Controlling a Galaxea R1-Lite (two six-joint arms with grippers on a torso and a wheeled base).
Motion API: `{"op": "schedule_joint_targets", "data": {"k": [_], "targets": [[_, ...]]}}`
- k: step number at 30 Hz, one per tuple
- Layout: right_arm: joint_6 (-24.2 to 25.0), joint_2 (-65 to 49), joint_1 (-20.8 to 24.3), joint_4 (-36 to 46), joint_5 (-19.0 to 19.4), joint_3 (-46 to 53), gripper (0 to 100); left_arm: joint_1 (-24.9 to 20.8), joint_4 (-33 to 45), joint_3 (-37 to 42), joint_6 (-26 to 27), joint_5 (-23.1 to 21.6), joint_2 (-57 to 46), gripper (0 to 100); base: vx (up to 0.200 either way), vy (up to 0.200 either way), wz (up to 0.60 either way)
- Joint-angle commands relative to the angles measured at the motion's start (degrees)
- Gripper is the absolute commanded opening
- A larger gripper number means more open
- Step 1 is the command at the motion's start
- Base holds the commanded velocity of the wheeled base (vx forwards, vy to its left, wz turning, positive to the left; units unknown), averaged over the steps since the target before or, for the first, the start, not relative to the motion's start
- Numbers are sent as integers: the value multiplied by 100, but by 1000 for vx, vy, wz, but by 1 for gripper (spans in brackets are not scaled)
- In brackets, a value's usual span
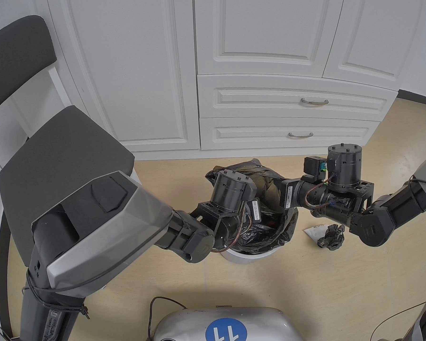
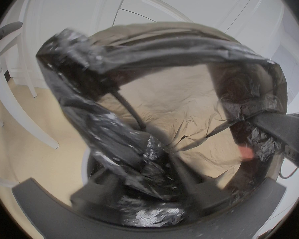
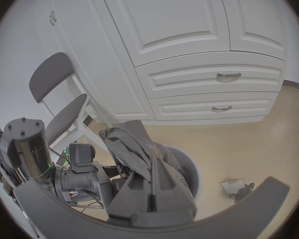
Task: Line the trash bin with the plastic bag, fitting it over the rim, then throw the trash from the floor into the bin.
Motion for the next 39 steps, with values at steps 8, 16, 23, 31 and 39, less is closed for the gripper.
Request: {"op": "schedule_joint_targets", "data": {"k": [8, 16, 23, 31, 39], "targets": [[-62, -115, -374, 17, 350, 138, 0, 204, -3, 383, -116, 177, -290, 0, 0, 0, 0], [-379, -124, -1218, 96, 1158, 200, 0, 424, -759, 2053, -89, 10, -1125, 0, 0, 0, 0], [-361, 316, -1526, 9, 1396, -20, 0, 582, -2183, 3248, 43, -658, -1310, 0, 0, 0, 0], [447, 1063, -1324, -308, 1317, -696, 0, 881, -3343, 4320, 500, -1370, -1283, 0, 0, 0, 0], [1766, 1388, -919, -879, 1141, -1162, 0, 1426, -4090, 4830, 948, -2082, -1108, 0, 0, 0, 0]]}}
